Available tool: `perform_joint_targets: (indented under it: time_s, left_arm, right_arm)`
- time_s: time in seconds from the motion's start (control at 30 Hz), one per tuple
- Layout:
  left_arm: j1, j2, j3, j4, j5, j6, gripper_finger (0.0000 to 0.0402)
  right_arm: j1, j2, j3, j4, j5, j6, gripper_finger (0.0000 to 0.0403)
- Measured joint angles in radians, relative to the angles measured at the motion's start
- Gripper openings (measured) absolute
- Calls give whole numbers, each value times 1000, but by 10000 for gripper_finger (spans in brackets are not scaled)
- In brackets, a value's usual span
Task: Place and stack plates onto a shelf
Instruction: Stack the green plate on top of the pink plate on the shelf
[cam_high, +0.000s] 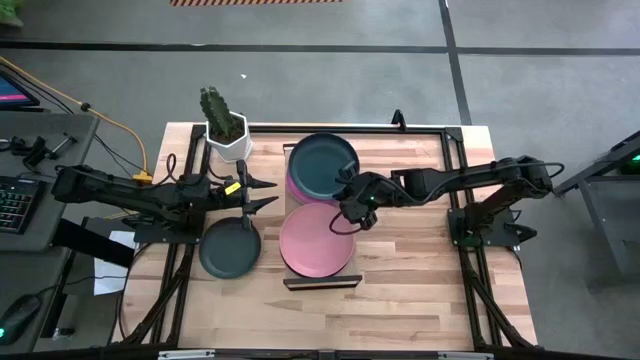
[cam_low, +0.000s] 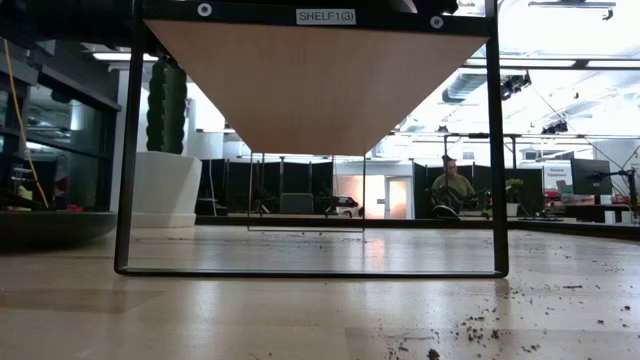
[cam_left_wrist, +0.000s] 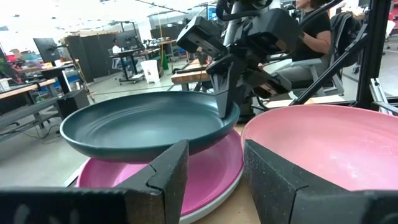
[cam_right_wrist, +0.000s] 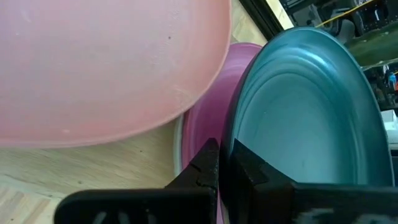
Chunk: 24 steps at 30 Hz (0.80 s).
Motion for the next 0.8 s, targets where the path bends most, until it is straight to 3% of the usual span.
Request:
perform_joint_targets:
  time_s: [0.8]
  left_arm:
    - [0, 0, 0, 0, 0, 0, 143]
  right_arm:
    - [0, 0, -2, 61, -63, 84, 15]
